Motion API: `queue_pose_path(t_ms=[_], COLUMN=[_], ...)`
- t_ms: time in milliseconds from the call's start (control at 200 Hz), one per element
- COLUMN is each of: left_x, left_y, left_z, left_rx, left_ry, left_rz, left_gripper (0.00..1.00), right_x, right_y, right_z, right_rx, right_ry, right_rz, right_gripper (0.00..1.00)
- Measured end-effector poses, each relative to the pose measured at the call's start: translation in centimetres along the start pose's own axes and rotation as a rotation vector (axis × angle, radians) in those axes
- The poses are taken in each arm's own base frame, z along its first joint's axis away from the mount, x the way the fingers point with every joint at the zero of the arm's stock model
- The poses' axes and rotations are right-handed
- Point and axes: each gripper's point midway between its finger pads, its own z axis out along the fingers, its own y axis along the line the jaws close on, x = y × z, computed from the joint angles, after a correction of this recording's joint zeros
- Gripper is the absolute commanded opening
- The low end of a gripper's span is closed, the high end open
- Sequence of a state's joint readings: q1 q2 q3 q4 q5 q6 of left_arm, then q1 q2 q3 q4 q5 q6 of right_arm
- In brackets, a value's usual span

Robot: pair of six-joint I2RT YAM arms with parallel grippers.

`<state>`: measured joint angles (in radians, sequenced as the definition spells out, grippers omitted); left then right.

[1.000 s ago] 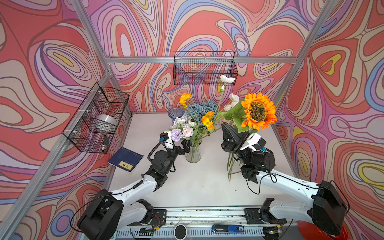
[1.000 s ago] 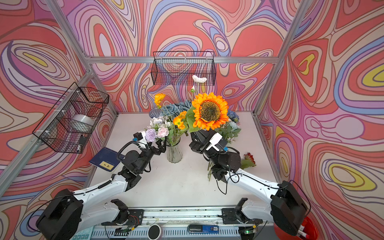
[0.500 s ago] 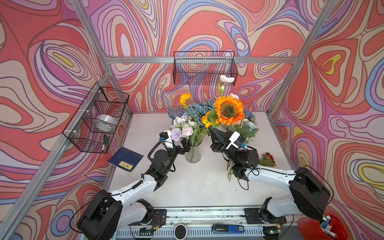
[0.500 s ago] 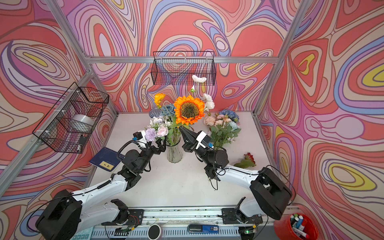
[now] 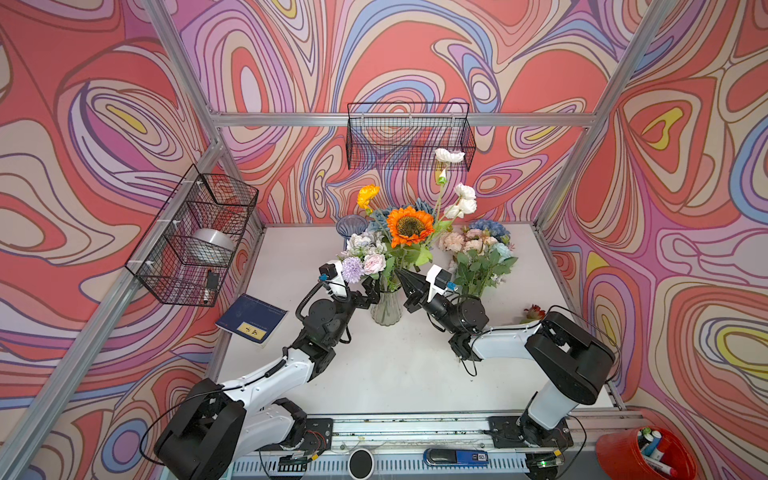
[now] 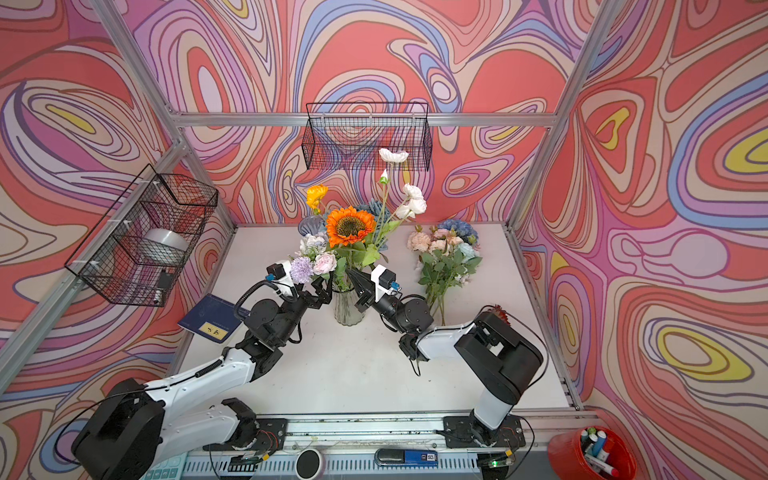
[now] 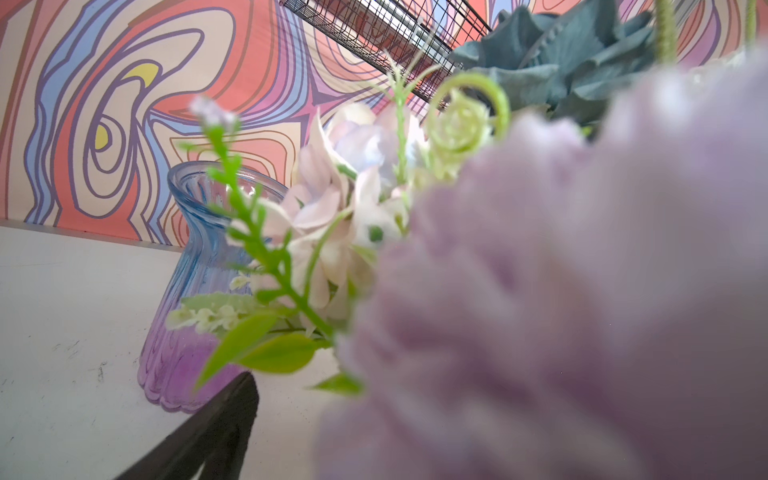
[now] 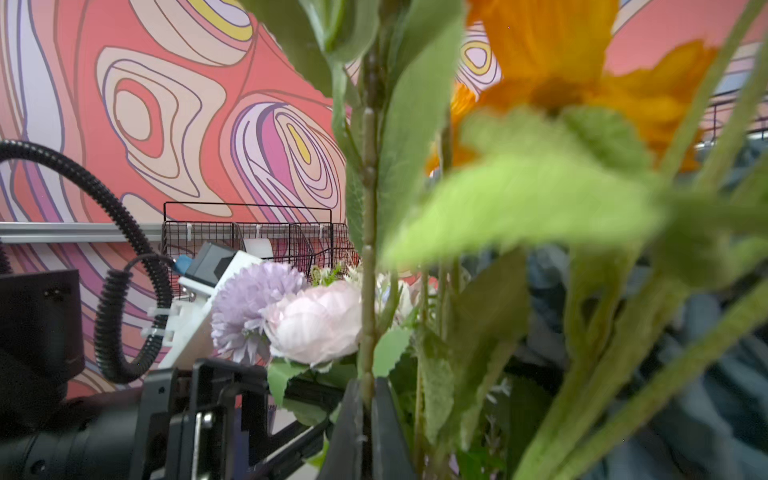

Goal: Arrange the flowers into the vase
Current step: 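Lower the orange gerbera stem into the clear vase with the right gripper, then open the right gripper and move it down to the stems on the table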

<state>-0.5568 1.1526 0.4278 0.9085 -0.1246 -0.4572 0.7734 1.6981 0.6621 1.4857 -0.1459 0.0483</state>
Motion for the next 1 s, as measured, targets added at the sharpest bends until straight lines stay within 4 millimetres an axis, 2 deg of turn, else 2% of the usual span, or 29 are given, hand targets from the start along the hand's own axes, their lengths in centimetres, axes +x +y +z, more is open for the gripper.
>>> queue_pose_path(t_ms=[155,371,486,631,716,1002], left_x=[0.0,0.1,0.1,0.0,0.1,0.7], left_y=[0.0,0.0,0.0,0.0,0.1,0.1], left_z=[0.0,-0.1,-0.1,-0.2,-0.2,-0.4], left_rx=[0.000,0.000,0.000,0.001,0.000,0.014], left_ry=[0.000,0.002,0.001,0.000,0.003,0.015], left_rz=[0.000,0.001,0.001,0.008,0.011,0.013], left_gripper=[1.00,1.00,1.00,1.00,1.00,0.99], right_x=[1.9,2.2,2.2,4.7,5.0,2.8], right_y=[-0.1,-0.3,-0.3,-0.5,-0.6,-2.5], right_z=[-0.2,-0.4,-0.7,-2.8,-4.0,-6.4], right_rx=[0.003,0.011,0.019,0.046,0.070,0.227], right_ry=[0.039,0.034,0.037,0.155,0.199,0.283], right_rz=[0.008,0.008,0.023,0.064,0.081,0.151], right_gripper=[0.00,0.00,0.26,0.46,0.50,0.50])
